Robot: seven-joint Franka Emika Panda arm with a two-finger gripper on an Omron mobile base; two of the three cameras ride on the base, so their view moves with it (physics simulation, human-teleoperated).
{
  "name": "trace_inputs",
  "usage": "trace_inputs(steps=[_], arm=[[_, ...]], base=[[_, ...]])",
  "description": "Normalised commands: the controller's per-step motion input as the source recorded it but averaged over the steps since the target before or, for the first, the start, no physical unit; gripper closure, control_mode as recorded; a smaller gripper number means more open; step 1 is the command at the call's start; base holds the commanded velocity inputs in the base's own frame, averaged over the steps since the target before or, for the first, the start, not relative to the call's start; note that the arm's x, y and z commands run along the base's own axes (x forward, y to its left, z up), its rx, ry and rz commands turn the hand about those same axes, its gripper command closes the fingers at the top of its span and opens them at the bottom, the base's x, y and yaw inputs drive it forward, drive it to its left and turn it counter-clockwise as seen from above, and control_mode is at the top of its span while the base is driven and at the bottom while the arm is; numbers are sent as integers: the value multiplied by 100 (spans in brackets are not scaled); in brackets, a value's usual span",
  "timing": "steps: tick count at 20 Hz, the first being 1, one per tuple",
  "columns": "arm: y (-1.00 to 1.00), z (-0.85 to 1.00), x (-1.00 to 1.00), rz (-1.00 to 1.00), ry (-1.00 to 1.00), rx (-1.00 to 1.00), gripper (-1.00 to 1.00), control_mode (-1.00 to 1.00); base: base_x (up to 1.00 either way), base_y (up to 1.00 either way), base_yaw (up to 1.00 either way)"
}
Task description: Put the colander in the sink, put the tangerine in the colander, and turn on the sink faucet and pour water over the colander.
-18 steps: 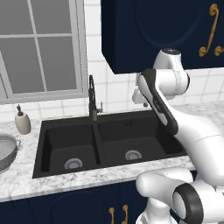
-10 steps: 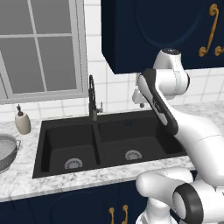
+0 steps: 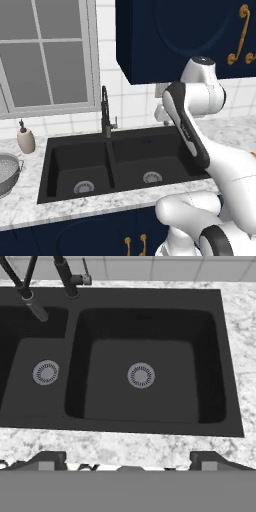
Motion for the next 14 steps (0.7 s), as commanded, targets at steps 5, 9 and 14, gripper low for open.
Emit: trace_inputs(steps=[5, 9, 14], arm=[[76, -13, -54, 0, -23, 0, -100, -100], [89, -25, -36, 2, -23, 0, -100, -100], [99, -14, -24, 7, -9, 0, -100, -100]], base=[[0, 0, 0], [0, 0, 0], [0, 0, 0]])
